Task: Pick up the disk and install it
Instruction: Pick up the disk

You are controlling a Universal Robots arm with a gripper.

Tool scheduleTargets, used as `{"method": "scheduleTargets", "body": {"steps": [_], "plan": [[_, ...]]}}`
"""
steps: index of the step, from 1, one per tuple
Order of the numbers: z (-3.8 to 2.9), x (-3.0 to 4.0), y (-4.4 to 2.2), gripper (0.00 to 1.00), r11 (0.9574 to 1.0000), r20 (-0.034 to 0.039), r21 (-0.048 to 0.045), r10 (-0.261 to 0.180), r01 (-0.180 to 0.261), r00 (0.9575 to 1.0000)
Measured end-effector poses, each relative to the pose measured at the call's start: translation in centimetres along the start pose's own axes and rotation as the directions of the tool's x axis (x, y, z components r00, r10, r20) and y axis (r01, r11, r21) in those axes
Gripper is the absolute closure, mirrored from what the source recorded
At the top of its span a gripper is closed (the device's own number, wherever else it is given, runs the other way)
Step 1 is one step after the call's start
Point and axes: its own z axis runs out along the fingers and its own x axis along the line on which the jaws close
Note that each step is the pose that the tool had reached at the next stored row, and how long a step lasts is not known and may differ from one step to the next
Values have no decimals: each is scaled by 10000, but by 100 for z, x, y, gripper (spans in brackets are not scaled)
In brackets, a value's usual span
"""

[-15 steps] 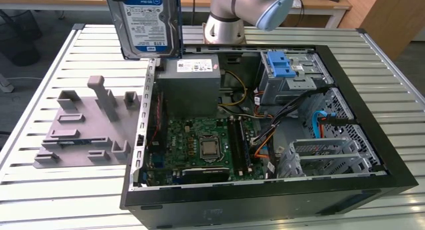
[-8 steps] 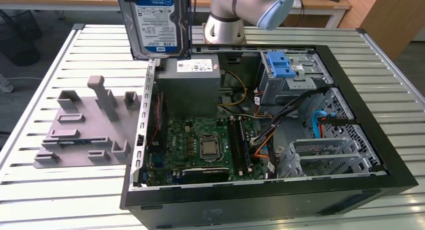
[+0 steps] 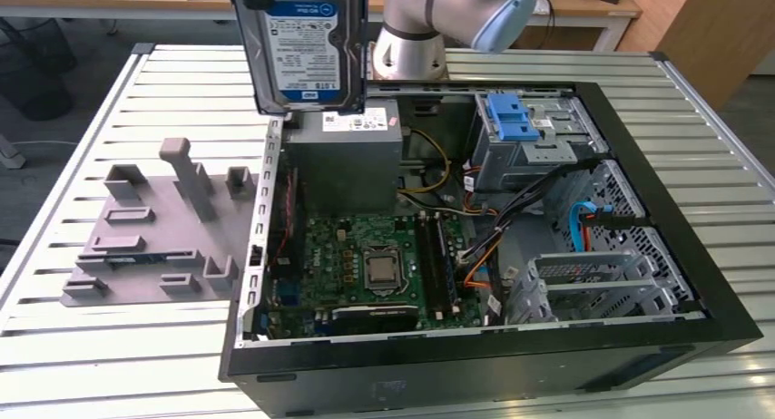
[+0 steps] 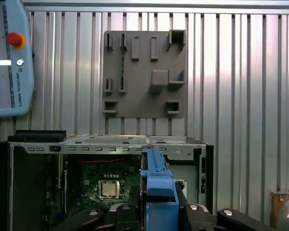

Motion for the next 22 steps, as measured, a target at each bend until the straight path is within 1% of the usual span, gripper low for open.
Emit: {"method": "scheduleTargets", "body": {"steps": [5,6,9,13,22], "plan": [[13,144,-32,64,10000,1,0,0,0,10000],[15,165,-49,64,10000,2,0,0,0,10000],[25,200,-135,64,10000,5,2,-1,1,10000],[34,221,-302,64,10000,6,1,-1,1,10000],[55,237,-714,64,10000,7,1,0,0,10000]]}}
